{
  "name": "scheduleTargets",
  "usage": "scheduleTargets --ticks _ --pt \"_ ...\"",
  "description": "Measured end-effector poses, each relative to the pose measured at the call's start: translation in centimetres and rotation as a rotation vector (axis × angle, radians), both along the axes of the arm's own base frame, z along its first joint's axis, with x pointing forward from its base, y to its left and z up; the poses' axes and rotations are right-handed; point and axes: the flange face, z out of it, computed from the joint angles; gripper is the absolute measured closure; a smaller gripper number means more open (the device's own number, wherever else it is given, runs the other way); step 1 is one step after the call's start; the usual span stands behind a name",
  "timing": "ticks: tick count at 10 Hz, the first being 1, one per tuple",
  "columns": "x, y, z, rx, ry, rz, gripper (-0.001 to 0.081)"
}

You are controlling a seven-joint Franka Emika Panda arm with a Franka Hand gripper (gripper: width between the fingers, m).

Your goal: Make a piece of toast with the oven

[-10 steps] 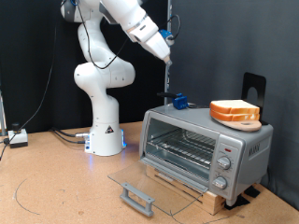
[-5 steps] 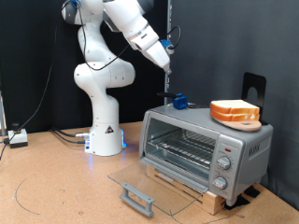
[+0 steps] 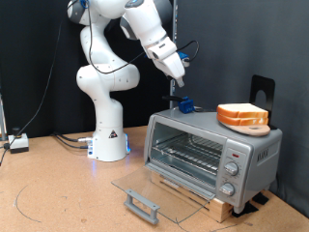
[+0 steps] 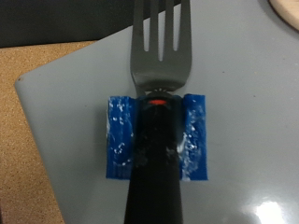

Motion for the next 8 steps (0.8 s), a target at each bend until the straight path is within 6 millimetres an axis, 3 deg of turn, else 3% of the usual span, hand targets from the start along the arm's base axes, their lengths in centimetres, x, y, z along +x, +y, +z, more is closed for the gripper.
scheduleTargets --ticks 8 --pt "-1.0 2.5 -4.5 -0.117 0.014 -0.033 -0.0001"
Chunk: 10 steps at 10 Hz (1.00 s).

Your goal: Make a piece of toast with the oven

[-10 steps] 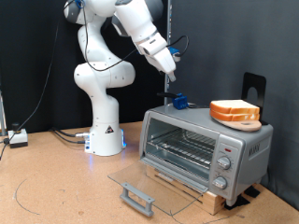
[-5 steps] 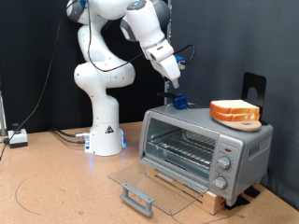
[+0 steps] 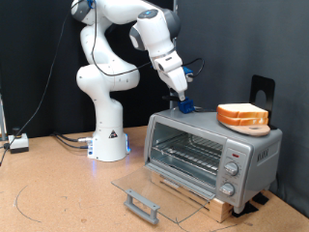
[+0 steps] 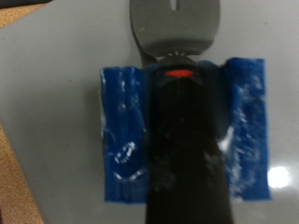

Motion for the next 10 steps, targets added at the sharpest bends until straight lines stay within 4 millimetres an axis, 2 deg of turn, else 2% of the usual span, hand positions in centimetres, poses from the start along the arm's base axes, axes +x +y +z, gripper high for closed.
scheduleTargets --ticks 5,10 --pt "0.1 2.3 -2.1 -0.011 -0.014 -0.014 -0.0001" --pt "0.5 3.4 -3.6 0.006 -0.003 -0.035 -0.0001"
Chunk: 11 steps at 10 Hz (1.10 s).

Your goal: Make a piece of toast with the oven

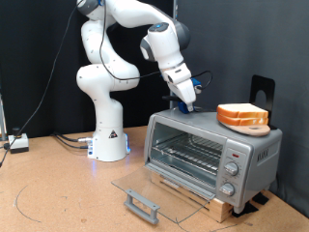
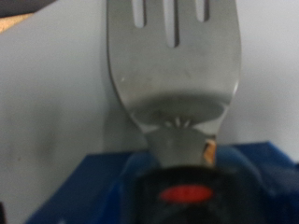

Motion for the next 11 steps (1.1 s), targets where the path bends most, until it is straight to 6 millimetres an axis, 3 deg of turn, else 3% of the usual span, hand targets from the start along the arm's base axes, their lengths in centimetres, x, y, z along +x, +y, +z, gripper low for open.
scheduleTargets --ticks 1,2,3,4,5,8,11 --pt "0.1 0.1 -0.1 0.005 -0.001 -0.002 0.0114" --pt "0.2 0.2 -0.1 0.008 0.000 -0.003 0.0114" --pt "0.2 0.2 -0.2 0.010 0.001 -0.003 0.0290" --pt "0.2 0.2 -0.1 0.012 -0.001 -0.001 0.0290" --pt "0.2 0.2 -0.1 0.017 -0.003 0.002 0.0401" --pt "0.6 -0.3 0.5 0.065 -0.014 0.000 0.0401" --pt "1.4 -2.4 3.5 0.177 -0.032 -0.002 0.0401"
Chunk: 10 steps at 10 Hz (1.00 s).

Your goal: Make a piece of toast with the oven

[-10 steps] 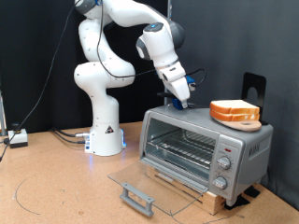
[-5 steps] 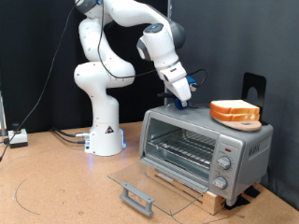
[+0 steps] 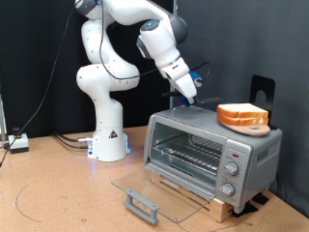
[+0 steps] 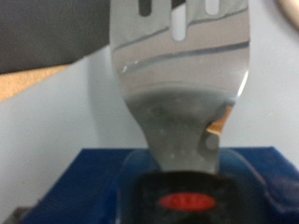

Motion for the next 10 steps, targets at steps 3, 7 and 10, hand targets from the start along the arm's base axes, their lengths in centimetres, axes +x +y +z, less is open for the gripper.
scheduleTargets --ticks 3,7,10 --pt "-0.1 -1.2 2.0 0.037 0.011 0.024 0.0393" --pt "1.9 -5.1 3.1 0.002 -0.057 -0.112 0.0393" --pt "2.6 -9.5 3.7 -0.019 -0.045 -0.208 0.0393"
